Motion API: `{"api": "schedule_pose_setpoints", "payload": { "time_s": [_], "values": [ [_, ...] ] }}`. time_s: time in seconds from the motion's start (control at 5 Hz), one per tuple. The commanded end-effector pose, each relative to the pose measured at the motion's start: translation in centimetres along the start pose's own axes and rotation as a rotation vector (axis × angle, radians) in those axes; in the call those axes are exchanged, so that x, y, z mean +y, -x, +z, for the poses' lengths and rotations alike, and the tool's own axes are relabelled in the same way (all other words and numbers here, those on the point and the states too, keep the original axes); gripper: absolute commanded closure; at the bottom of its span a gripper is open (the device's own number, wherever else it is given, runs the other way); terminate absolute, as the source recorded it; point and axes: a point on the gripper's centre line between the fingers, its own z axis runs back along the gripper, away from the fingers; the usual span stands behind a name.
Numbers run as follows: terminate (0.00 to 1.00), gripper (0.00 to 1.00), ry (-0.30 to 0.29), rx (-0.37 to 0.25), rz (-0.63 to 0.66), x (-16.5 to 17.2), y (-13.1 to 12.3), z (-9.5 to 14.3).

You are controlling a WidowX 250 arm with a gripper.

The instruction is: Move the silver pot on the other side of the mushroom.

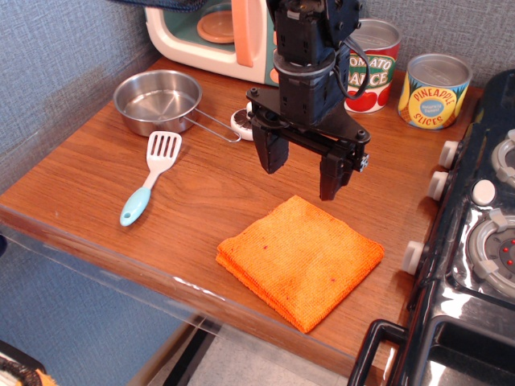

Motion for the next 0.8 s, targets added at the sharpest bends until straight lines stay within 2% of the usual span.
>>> {"api": "schedule_pose_setpoints", "payload": {
  "time_s": [0.0, 0.2, 0.6],
  "values": [
    [0.0, 0.0, 0.0, 0.0, 0.0, 0.0, 0.0, 0.0],
    [0.0, 0.0, -0.012, 0.012, 0.084, 2.5, -0.8, -0.3],
    [0.0, 0.0, -0.121, 0.007, 0.342, 11.6, -2.7, -0.1]
  ]
}}
